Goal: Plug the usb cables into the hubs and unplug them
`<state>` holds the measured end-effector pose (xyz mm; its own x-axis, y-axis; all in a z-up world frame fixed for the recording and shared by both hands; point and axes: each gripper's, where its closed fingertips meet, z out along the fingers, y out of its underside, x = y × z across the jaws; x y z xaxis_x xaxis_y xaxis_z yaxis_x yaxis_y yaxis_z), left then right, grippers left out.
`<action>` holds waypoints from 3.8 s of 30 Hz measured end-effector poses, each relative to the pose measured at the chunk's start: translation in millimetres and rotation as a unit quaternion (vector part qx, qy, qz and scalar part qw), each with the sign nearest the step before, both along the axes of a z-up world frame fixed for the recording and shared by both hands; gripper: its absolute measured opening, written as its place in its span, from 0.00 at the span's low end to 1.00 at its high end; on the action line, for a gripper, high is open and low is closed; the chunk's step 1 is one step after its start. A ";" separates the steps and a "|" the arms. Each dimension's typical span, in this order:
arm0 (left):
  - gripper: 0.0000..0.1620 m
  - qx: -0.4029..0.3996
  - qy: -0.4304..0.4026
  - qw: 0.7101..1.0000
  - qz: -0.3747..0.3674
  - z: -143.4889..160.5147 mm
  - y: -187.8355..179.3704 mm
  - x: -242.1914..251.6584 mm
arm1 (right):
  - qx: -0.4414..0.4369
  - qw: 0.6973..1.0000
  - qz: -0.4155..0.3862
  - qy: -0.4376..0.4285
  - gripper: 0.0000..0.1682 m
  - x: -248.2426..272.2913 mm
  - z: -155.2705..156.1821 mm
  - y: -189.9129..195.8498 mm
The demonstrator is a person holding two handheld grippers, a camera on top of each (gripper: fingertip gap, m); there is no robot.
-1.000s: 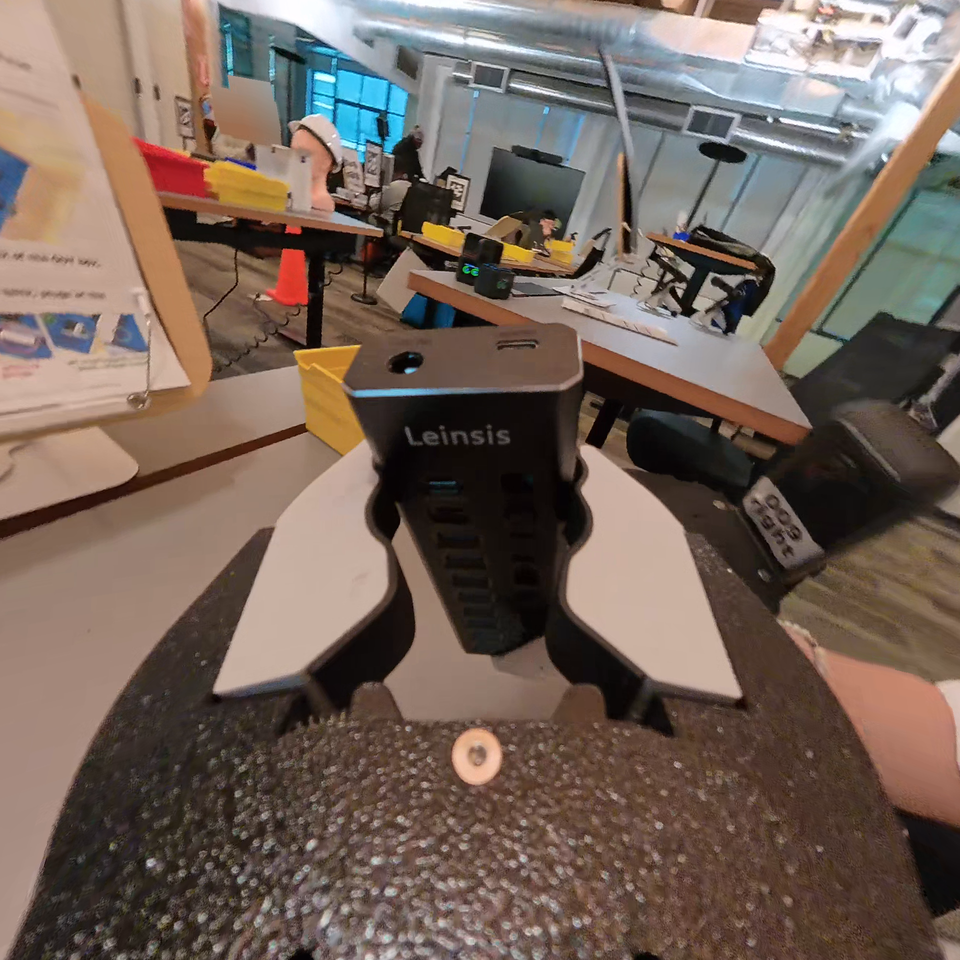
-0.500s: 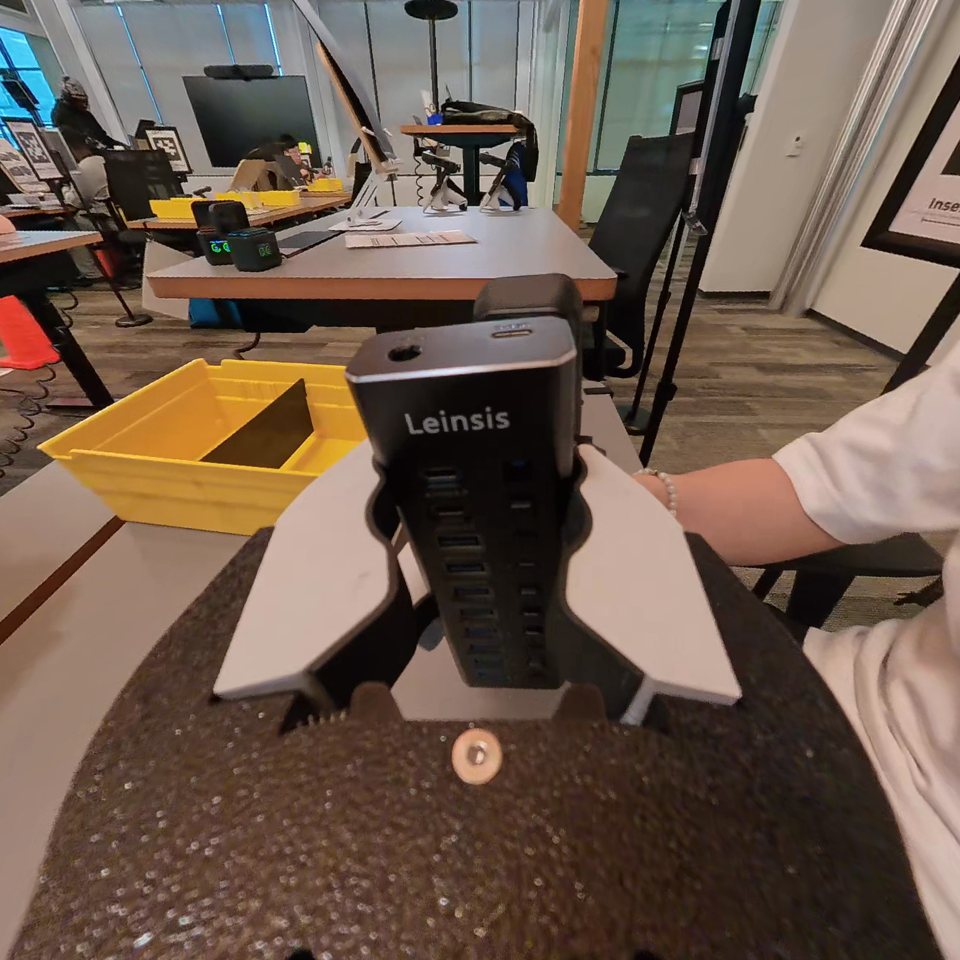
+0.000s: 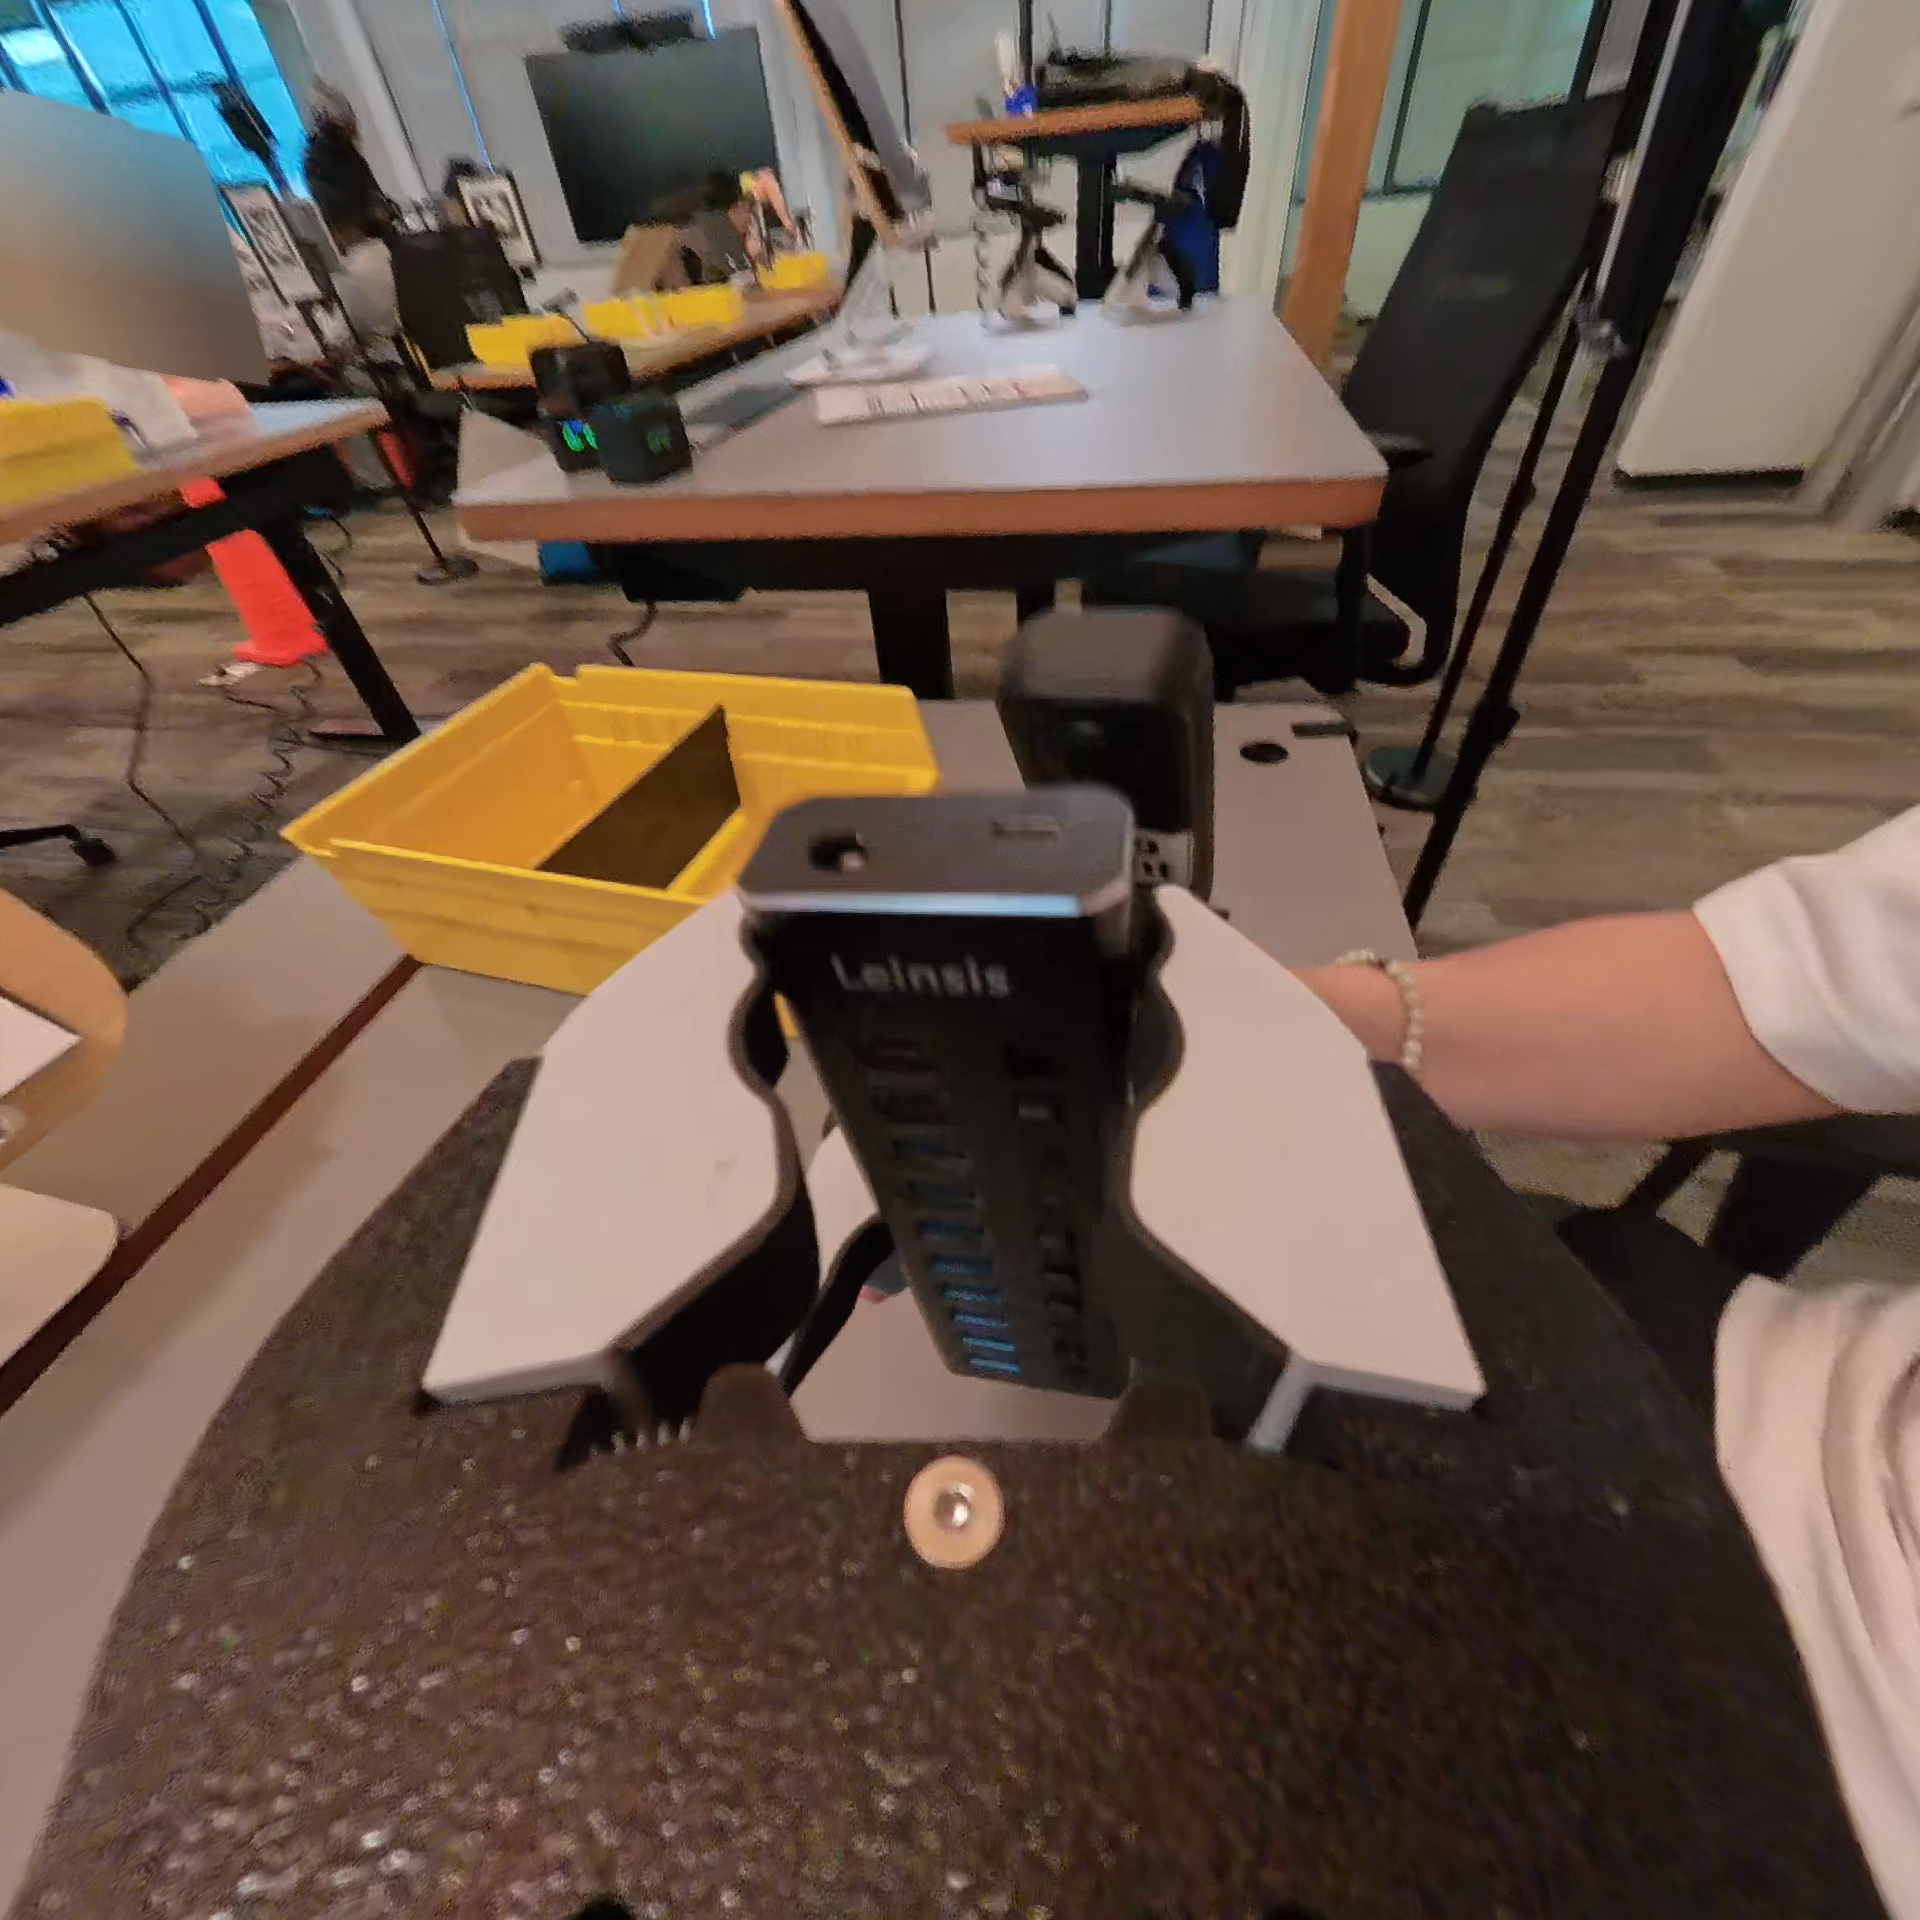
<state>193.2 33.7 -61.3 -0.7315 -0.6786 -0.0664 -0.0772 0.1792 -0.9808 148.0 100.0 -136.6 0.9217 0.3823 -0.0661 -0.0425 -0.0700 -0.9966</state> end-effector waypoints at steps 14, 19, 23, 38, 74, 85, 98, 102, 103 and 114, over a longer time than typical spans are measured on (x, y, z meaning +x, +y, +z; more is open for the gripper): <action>0.38 -0.003 0.012 1.000 0.010 -13.9 -3.2 -0.9 | 0.027 0.999 -0.011 -0.025 0.45 -5.5 -4.9 6.2; 0.38 0.008 0.031 0.999 0.027 -20.2 3.3 -2.7 | 0.016 1.000 -0.006 -0.016 0.45 -6.0 -10.9 8.6; 0.48 0.030 0.032 0.996 0.082 -24.8 17.8 -5.3 | 0.018 0.999 -0.028 0.020 0.45 9.7 -10.8 8.6; 0.30 0.424 0.326 0.828 0.168 -134.1 302.8 -151.3 | 0.014 0.989 -0.145 0.002 0.44 91.6 3.8 -30.1; 0.22 0.793 0.214 0.570 -0.016 -164.9 409.4 -121.5 | -0.047 0.990 -0.114 -0.075 0.44 78.4 -23.6 -27.3; 0.02 0.673 0.248 0.692 0.084 -128.7 407.7 -113.8 | -0.042 0.990 -0.117 -0.068 0.44 81.9 -22.7 -29.0; 0.01 0.659 0.082 0.686 0.299 60.3 404.9 -102.7 | 0.141 0.984 -0.051 0.096 0.44 71.9 47.6 -50.3; 0.01 0.654 0.031 0.666 0.357 131.7 395.1 -109.0 | 0.156 0.981 -0.048 0.101 0.44 73.0 57.5 -57.2; 0.01 0.645 0.015 0.663 0.381 153.3 392.2 -111.5 | 0.158 0.981 -0.048 0.098 0.44 73.3 58.7 -58.7; 0.01 0.462 -0.116 0.792 0.382 271.3 276.5 -128.7 | 0.191 0.975 -0.072 0.087 0.44 88.1 79.7 -82.9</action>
<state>64.5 310.2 210.0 -0.0262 -0.5013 -0.8649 -0.3457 0.8164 -0.4627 236.0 17.1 -56.9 0.9552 0.2772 -0.1039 -0.1945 0.3234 -0.9261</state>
